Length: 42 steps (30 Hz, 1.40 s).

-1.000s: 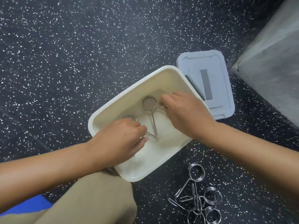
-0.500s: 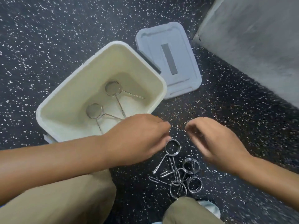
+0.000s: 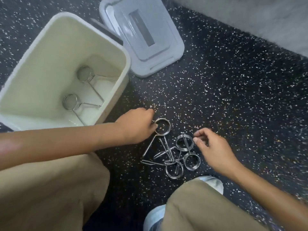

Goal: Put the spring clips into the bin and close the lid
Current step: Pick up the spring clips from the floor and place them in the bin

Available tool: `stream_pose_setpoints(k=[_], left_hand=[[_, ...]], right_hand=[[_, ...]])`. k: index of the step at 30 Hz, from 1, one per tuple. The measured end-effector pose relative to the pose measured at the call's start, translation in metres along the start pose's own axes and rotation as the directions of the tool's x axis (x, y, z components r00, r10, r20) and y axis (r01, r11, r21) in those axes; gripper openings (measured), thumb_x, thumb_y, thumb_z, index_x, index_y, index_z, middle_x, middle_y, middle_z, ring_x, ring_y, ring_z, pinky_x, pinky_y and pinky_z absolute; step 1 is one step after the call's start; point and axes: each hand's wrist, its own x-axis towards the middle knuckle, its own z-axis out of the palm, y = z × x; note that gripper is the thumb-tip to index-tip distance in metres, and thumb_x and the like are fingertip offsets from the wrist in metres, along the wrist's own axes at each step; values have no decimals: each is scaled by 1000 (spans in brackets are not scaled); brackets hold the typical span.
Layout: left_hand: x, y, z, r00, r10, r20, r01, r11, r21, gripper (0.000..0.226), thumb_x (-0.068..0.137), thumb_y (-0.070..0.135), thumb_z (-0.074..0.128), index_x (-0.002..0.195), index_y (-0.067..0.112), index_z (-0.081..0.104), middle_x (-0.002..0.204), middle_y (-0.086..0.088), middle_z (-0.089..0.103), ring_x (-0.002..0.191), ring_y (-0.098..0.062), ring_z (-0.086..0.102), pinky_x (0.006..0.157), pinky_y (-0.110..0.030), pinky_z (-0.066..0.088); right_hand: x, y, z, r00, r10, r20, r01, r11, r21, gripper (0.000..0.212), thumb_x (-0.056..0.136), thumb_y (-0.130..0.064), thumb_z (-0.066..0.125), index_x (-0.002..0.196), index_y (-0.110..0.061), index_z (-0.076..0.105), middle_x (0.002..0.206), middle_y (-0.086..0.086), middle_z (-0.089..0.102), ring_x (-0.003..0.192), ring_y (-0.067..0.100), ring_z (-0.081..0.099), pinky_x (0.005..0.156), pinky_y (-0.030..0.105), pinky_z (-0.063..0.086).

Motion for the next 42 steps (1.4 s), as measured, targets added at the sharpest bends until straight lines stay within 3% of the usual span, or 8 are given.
stream_pose_setpoints(k=[9,13,18,21,24,32,36,42], left_hand=[[29,15,24,988,-153,-24,152,987,-45,32,96,39,62,105,8,55,87,-7,59,81,-32,60,68,-37,49],[32,21,28,981,-187,-55,186,982,-21,23,93,22,66,91,9,47,83,-8,57,75,-31,53,64,-35,42],[35,20,23,970,-242,-20,238,965,-110,13,82,12,69,78,9,57,74,-9,60,70,-30,59,56,-32,42],[32,16,21,971,-237,-16,231,959,-163,13,84,17,67,87,5,67,77,-11,67,72,-29,64,55,-30,44],[26,12,16,977,-212,-6,205,953,-221,23,90,24,61,83,3,69,77,-15,71,74,-33,68,53,-30,43],[0,1,-6,992,-72,108,121,809,-575,35,98,36,62,87,2,62,72,-8,57,67,-18,48,69,-38,40],[-16,-3,-16,993,-8,115,85,725,-683,36,95,43,62,85,9,67,91,-8,77,92,-31,68,100,-57,47],[-35,0,-35,998,33,55,22,639,-769,46,101,37,57,97,-9,61,88,-8,80,95,-28,73,98,-49,53]], right_hand=[[15,-4,12,992,-98,74,94,994,57,23,102,-33,51,116,-22,64,104,-9,66,79,-4,55,66,15,38],[30,-9,9,986,-93,137,90,996,27,23,100,-37,53,98,-20,69,82,-7,69,70,9,60,61,25,42],[43,-7,9,981,-47,190,53,998,-31,56,98,-48,52,75,2,64,59,8,62,54,24,54,56,30,43],[45,-7,8,974,-21,224,31,999,-42,61,94,-54,56,52,-12,41,46,1,36,42,17,33,51,29,31],[47,-10,5,941,50,334,-24,996,-80,65,85,-63,61,47,-19,33,41,6,40,40,17,31,55,30,33],[45,-18,-9,869,132,478,-67,987,-149,45,89,-47,68,80,-4,78,53,-4,58,43,8,42,46,24,33],[41,-16,-15,881,117,459,-70,991,-117,38,89,-41,69,77,-6,77,59,3,56,45,10,41,47,23,33],[36,-17,-36,914,2,405,-2,1000,-3,34,93,-39,66,73,-12,70,62,1,58,52,14,44,54,26,34]])
